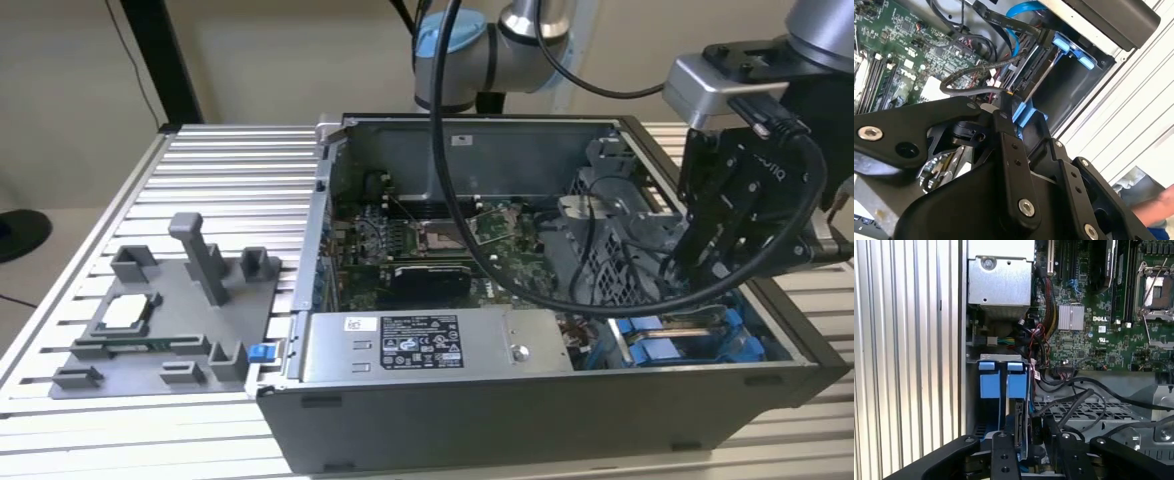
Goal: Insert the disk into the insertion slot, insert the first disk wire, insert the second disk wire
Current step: 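Insert the first disk wire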
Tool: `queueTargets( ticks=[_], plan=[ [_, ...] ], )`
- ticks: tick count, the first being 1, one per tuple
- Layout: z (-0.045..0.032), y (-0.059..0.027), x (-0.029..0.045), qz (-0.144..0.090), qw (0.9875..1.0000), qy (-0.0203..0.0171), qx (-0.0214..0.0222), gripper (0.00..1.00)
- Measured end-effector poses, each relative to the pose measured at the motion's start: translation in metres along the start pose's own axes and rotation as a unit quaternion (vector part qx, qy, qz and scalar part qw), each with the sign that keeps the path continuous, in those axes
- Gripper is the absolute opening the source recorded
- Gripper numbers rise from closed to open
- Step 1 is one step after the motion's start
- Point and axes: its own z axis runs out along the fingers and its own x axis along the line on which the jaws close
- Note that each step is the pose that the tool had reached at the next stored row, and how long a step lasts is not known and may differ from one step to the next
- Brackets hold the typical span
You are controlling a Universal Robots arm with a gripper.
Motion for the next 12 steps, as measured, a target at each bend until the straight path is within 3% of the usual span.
queueTargets(
  ticks=[8,12],
  plan=[
    [0.0015,0.0003,0.0001,-0.006,0.9999,-0.0001,0.0111,1.0],
    [0.002,0.0008,0.0001,-0.007,0.9999,-0.0001,0.0137,1.0]
  ],
)
